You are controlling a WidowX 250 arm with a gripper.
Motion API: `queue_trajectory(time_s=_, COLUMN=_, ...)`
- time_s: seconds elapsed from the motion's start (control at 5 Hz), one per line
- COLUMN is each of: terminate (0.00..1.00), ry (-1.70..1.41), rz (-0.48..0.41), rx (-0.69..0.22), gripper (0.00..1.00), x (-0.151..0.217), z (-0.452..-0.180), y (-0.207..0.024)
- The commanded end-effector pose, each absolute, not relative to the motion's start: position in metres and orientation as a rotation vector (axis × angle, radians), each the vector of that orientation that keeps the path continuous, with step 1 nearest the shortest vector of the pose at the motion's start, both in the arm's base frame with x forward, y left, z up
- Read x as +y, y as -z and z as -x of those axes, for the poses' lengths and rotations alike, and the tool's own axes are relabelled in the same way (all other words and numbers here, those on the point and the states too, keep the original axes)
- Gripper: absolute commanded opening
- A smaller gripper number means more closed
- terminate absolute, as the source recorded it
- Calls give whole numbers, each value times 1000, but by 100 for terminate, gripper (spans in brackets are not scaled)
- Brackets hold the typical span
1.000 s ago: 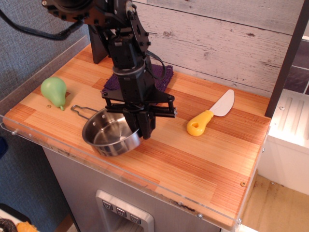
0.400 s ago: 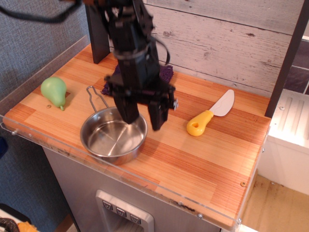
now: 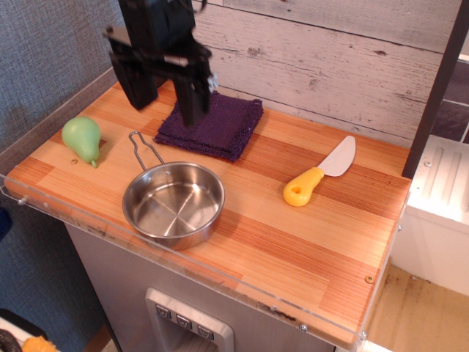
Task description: Move the silver vessel and place it in the bottom center of the table.
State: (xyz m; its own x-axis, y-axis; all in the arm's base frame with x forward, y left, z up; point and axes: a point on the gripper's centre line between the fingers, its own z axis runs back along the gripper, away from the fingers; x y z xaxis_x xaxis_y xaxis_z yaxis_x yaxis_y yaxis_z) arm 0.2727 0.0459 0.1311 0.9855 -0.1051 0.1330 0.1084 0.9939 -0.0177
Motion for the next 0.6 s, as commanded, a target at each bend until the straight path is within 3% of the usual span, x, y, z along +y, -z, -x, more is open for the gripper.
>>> queue_trajectory(time_s=0.0, terminate=0, ry=-1, rz=-46, rx=-89, gripper=100, x=86, z=-279, y=-141)
queue_trajectory(time_s=0.2, terminate=0, ry=-1, rz=-46, rx=-89, gripper=100, x=86, z=-279, y=-141)
queue_trajectory(time_s=0.4, terminate=100, ry=-1, rz=-46, rx=-89, gripper=100, x=86, z=-279, y=-141)
